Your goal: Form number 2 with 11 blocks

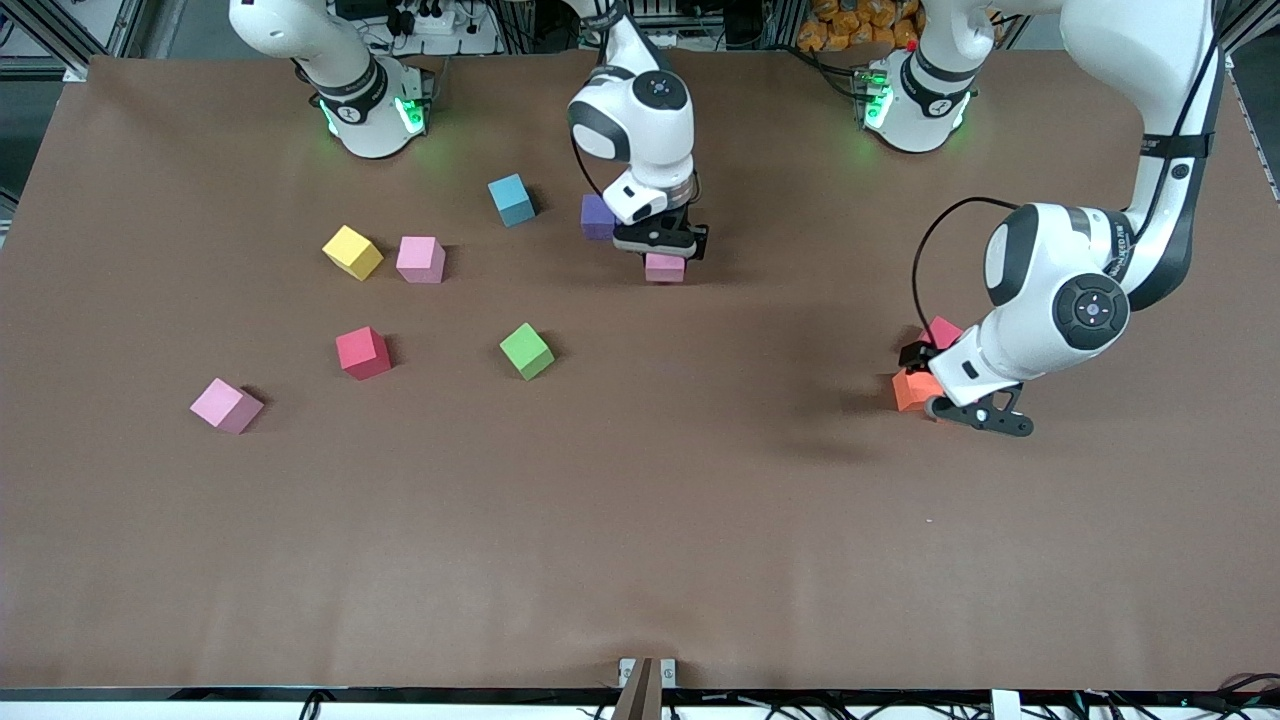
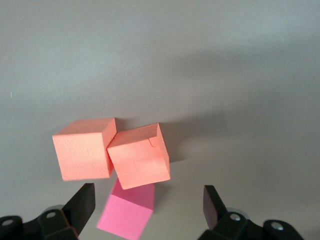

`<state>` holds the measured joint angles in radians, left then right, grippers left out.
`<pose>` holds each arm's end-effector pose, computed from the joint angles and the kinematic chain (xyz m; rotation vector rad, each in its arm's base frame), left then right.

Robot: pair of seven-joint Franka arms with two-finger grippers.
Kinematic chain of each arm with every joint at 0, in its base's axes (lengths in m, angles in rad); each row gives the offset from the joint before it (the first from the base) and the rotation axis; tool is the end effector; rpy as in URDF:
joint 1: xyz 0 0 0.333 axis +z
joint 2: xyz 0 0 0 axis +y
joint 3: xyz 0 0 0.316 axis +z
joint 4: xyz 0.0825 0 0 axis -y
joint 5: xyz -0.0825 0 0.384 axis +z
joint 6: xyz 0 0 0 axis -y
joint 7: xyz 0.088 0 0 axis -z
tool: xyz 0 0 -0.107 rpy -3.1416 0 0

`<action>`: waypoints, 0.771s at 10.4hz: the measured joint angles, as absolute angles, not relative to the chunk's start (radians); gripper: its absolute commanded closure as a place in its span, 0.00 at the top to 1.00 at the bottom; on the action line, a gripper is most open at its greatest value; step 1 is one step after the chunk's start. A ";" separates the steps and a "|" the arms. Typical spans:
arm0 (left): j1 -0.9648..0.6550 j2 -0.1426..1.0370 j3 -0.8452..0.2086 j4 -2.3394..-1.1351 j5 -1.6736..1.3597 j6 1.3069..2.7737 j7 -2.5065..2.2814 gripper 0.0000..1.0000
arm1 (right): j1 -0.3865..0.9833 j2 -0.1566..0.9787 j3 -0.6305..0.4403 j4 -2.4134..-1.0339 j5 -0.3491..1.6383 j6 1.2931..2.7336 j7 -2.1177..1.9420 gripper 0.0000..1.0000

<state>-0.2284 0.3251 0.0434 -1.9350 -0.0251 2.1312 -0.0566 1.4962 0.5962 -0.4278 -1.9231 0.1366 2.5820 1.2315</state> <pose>0.5908 -0.1127 0.3083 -3.1208 0.1798 0.2009 0.2967 0.5644 0.2141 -3.0629 0.2998 -0.2918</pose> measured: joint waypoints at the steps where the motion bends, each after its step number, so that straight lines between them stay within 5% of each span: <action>1: -0.240 0.328 0.043 -1.932 -0.026 2.131 -0.172 0.94 | 1.509 0.600 -0.428 -1.923 0.136 2.583 1.246 0.05; 8: -0.263 0.338 0.054 -1.986 -0.003 2.114 0.044 1.00 | 1.535 0.637 -0.431 -1.934 0.133 2.635 1.281 0.05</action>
<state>-0.2633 0.3377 0.0543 -1.9860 -0.0033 2.1140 0.0442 1.5353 0.6371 -0.4305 -1.9336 0.1327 2.6347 1.2808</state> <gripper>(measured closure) 0.000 0.344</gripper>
